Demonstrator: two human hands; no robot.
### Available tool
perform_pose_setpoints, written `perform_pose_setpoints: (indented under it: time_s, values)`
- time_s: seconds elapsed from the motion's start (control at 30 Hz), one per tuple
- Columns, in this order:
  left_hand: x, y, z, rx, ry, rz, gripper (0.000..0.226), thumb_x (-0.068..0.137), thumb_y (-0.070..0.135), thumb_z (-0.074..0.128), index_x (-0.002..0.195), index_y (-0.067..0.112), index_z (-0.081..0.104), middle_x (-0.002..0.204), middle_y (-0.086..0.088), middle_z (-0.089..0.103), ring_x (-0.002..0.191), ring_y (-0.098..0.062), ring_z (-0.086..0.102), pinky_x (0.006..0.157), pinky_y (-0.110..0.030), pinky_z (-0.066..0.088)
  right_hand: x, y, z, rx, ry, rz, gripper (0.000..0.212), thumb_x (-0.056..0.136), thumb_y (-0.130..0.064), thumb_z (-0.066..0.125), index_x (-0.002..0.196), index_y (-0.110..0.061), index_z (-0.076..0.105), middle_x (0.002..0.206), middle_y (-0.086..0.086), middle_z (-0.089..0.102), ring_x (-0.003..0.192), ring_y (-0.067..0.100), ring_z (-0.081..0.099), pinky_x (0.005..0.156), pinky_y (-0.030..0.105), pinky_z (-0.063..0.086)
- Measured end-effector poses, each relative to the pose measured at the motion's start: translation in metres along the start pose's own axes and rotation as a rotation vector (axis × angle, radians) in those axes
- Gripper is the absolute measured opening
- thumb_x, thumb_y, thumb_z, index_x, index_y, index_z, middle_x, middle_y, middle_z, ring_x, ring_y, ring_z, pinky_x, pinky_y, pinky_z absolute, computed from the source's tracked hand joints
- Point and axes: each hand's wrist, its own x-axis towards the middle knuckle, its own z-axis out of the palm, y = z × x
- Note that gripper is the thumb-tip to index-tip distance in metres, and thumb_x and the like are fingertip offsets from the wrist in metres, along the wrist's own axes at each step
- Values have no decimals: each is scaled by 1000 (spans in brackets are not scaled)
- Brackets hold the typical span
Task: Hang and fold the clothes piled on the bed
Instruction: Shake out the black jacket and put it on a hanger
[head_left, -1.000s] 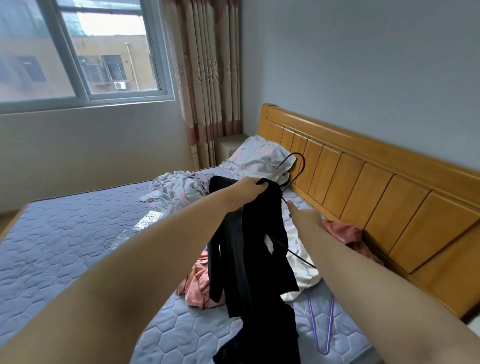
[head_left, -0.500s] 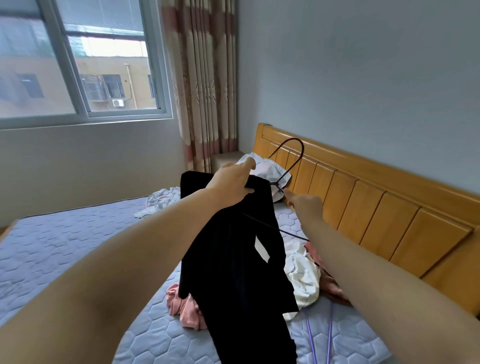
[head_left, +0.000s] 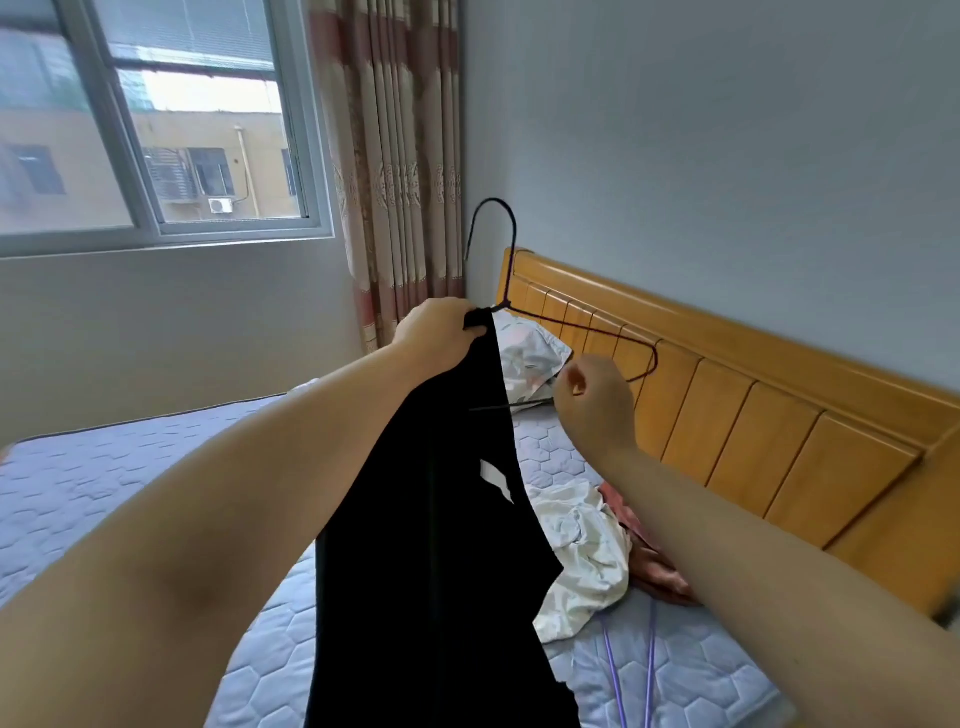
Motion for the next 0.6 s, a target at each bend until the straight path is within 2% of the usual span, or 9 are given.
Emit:
perform_pose_setpoints:
  time_s: [0.07,0.13,0.17,0.23,0.3,0.37,0.43,0.5,0.6]
  values:
    - [1,0,-3,-72,11,-21,18,92,28,54,93,13,65,86,-1,58,89,-29,59,80,-37,50,-15,14,6,85,-206,149,33,89,-8,50,59,-8,36,55,6,28,53,16,22,53,31,17]
    - [1,3,-5,-151,18,-36,18,92,26,56,93,12,67,85,-1,59,88,-27,59,81,-37,50,-22,23,10,156,-427,326,24,92,-8,49,68,-8,50,61,7,36,55,17,29,55,34,23]
    - [0,5,-6,-180,19,-41,19,92,25,55,91,11,67,84,-2,59,87,-26,59,81,-36,49,-23,23,11,206,-537,418,13,94,-7,50,86,-6,60,73,7,47,64,18,40,60,37,34]
    - [-1,11,-6,-212,24,-37,22,93,24,55,89,6,66,85,-7,62,86,-27,60,81,-37,49,-23,20,14,430,-691,591,27,96,-4,52,123,-5,53,102,10,52,93,23,52,90,37,45]
    - [-2,18,-5,-224,23,-21,26,93,24,54,97,3,68,94,-12,67,90,-29,61,86,-40,50,-23,20,21,677,-703,727,36,94,1,54,129,-3,49,110,11,55,101,23,55,98,32,46]
    - [-2,23,-3,-227,12,-12,27,94,24,53,103,4,69,100,-13,68,93,-29,62,88,-41,49,-24,17,30,699,-651,731,24,92,1,57,115,-1,60,96,8,63,86,17,60,78,21,51]
    - [-3,25,-1,-205,0,0,27,94,25,52,104,5,68,100,-13,68,93,-30,62,87,-41,50,-26,16,35,563,-566,701,6,91,-6,61,84,-6,62,71,10,52,67,18,48,59,23,39]
    - [-6,18,5,-144,1,15,26,94,28,52,105,9,67,100,-10,68,94,-29,61,85,-41,50,-24,26,36,441,-475,669,37,92,-12,60,60,-13,41,59,7,30,58,16,31,54,28,20]
    - [-12,-4,17,-48,-21,4,27,93,34,49,108,19,66,102,-4,68,96,-27,61,84,-38,50,-23,36,27,406,-450,672,50,96,-18,56,53,-17,29,48,0,25,45,12,24,53,29,15]
